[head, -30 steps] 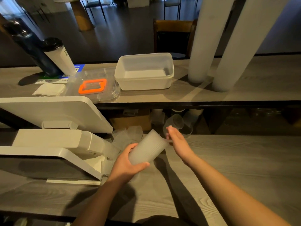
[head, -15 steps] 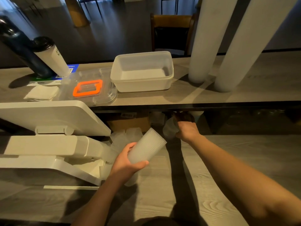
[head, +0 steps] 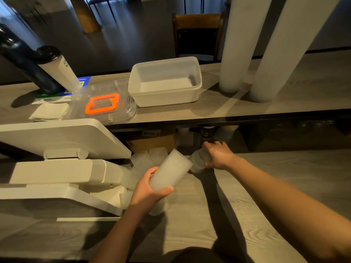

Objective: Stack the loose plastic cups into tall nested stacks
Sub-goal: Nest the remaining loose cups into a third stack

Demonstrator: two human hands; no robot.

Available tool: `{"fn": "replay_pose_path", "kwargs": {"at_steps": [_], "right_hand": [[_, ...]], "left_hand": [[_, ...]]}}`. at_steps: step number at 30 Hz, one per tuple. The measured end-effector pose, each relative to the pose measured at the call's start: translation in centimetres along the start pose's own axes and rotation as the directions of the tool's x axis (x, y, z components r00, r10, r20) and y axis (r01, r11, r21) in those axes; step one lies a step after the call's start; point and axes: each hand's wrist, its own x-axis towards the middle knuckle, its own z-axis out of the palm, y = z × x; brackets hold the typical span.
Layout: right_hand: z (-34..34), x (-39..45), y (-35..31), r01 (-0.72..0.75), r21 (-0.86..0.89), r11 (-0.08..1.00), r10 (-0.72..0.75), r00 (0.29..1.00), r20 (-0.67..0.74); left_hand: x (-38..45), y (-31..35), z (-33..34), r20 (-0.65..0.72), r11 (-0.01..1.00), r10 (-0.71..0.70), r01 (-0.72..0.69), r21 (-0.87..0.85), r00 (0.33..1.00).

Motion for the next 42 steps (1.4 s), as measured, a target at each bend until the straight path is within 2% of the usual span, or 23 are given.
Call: {"fn": "replay_pose_path", "kwargs": {"at_steps": [4,7,10,12,15,17,19,21,25,32,34,36,39,42], "right_hand": [[1.2,-2.2,-0.9,-0.006,0.123,0.992,-0.003,0.998,0.069],[1.9,-2.9,-0.8,0.002,0.223,0.975,-0.004,1.0,0.012],[1.8,-3.4,-0.1,-0.004,0.449,0.893,0.04,0.997,-0.071],[1.5,-3.8,0.3,-0.002,0.61,0.792,0.093,0.989,-0.118],[0.8,-4.6,0.0,0.027,0.832,0.555,0.166,0.976,-0.143],[0.1,-5.5,-0.5,0.077,0.914,0.398,0.17,0.973,-0.156],[-0.4,-6.5,-1.1,0.116,0.949,0.295,0.124,0.98,-0.158],[-0.6,-7.3,-1.6,0.145,0.945,0.294,0.043,0.985,-0.165],[-0.8,-8.0,-2.7,0.188,0.891,0.413,-0.063,0.982,-0.178],[-0.7,-8.1,-3.7,0.137,0.896,0.423,-0.167,0.983,-0.071],[-0.1,-8.1,-4.2,0.12,0.914,0.388,-0.211,0.977,-0.039],[0.5,-8.0,-4.6,0.098,0.93,0.355,-0.221,0.975,-0.019],[1.1,-7.5,-5.0,0.092,0.918,0.386,-0.198,0.98,-0.015],[1.9,-6.6,-5.1,0.048,0.936,0.349,-0.09,0.996,-0.018]], "left_hand": [[-0.4,-0.3,0.1,-0.015,1.0,0.018,-0.018,0.006,1.0],[-0.7,-0.4,0.4,-0.014,0.999,0.035,-0.034,0.025,0.999],[-1.1,-0.3,0.6,-0.009,0.998,0.05,-0.049,0.038,0.999],[-1.4,-0.2,0.7,-0.008,0.998,0.059,-0.058,0.039,0.998],[-1.8,0.0,0.7,0.004,0.995,0.082,-0.082,0.055,0.997],[-2.0,-0.1,0.6,0.013,0.993,0.093,-0.094,0.068,0.996],[-2.3,-0.2,0.5,0.013,0.992,0.105,-0.106,0.075,0.994],[-2.7,-0.1,0.4,0.008,0.99,0.115,-0.116,0.082,0.993],[-3.2,0.3,0.2,0.017,0.987,0.133,-0.134,0.091,0.991],[-3.6,0.7,0.1,0.018,0.986,0.141,-0.142,0.091,0.99],[-3.8,0.8,0.2,0.018,0.988,0.131,-0.132,0.078,0.991],[-3.9,0.7,0.2,0.019,0.991,0.116,-0.116,0.06,0.993],[-3.8,0.3,0.3,0.012,0.996,0.081,-0.081,0.031,0.997],[-3.6,0.1,0.2,-0.035,0.999,0.017,-0.018,-0.034,0.999]]}}
